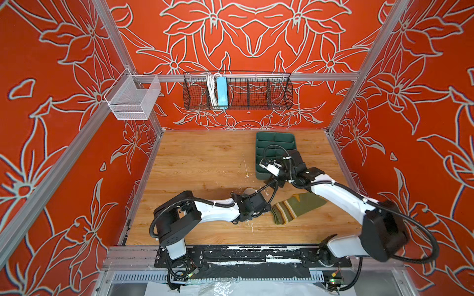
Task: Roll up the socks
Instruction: 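Hold the roll with left gripper while right gripper releases and withdraws, then reach the right gripper to grasp the roll near the cream toe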
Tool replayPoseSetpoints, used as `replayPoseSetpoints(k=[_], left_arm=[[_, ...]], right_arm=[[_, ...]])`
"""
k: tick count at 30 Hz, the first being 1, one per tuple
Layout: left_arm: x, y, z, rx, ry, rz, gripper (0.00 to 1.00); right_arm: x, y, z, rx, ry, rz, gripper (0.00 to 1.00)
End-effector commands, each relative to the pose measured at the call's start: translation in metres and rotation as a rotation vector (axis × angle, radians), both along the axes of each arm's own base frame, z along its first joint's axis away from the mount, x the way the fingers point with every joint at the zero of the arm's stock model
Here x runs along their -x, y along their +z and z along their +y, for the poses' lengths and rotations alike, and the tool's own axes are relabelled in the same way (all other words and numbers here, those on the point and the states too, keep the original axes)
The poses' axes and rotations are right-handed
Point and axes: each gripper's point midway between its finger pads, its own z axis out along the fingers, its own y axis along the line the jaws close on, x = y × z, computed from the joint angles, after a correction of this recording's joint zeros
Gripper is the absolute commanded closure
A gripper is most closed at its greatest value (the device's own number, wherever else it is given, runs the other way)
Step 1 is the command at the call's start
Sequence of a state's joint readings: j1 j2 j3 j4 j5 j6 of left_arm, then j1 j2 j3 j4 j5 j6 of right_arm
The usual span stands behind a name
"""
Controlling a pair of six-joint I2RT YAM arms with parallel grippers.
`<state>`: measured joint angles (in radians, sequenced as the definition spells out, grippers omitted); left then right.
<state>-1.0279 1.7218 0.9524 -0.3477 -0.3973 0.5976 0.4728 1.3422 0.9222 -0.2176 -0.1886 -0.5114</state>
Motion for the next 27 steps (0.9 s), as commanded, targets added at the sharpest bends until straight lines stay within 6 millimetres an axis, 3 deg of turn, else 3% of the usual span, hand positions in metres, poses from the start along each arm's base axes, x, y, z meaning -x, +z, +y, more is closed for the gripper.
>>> replayPoseSetpoints(k=[1, 6, 8, 10, 12, 14, 20, 23, 27], left_arm=[[0.055, -0.036, 0.029, -0.081, -0.025, 0.394, 1.0], [0.052, -0.026, 0.033, -0.034, 0.034, 0.593, 0.98], [0.049, -0.022, 0.034, -0.018, 0.064, 0.706, 0.97], [0.042, -0.018, 0.032, 0.025, 0.11, 0.792, 0.97], [0.027, -0.017, 0.03, 0.071, 0.175, 0.847, 0.97], [0.017, -0.013, 0.026, 0.12, 0.227, 0.925, 0.97], [0.005, -0.01, 0.02, 0.188, 0.277, 1.084, 0.97], [0.005, -0.01, 0.019, 0.195, 0.289, 1.15, 0.97], [0.004, -0.015, 0.017, 0.199, 0.304, 1.18, 0.96]], right_arm=[[-0.018, 0.051, -0.032, -0.14, -0.252, -0.19, 0.02], [-0.005, 0.118, -0.077, -0.353, -0.476, -0.413, 0.02], [0.012, 0.129, -0.072, -0.429, -0.419, -0.42, 0.02], [0.039, 0.127, -0.047, -0.43, -0.213, -0.381, 0.03], [0.064, 0.112, -0.025, -0.406, -0.037, -0.291, 0.11], [0.088, 0.084, -0.012, -0.315, 0.075, -0.168, 0.17], [0.163, -0.014, 0.01, 0.156, 0.484, -0.049, 0.19], [0.169, -0.043, 0.025, 0.282, 0.6, -0.091, 0.21], [0.142, -0.063, 0.061, 0.349, 0.641, -0.268, 0.25]])
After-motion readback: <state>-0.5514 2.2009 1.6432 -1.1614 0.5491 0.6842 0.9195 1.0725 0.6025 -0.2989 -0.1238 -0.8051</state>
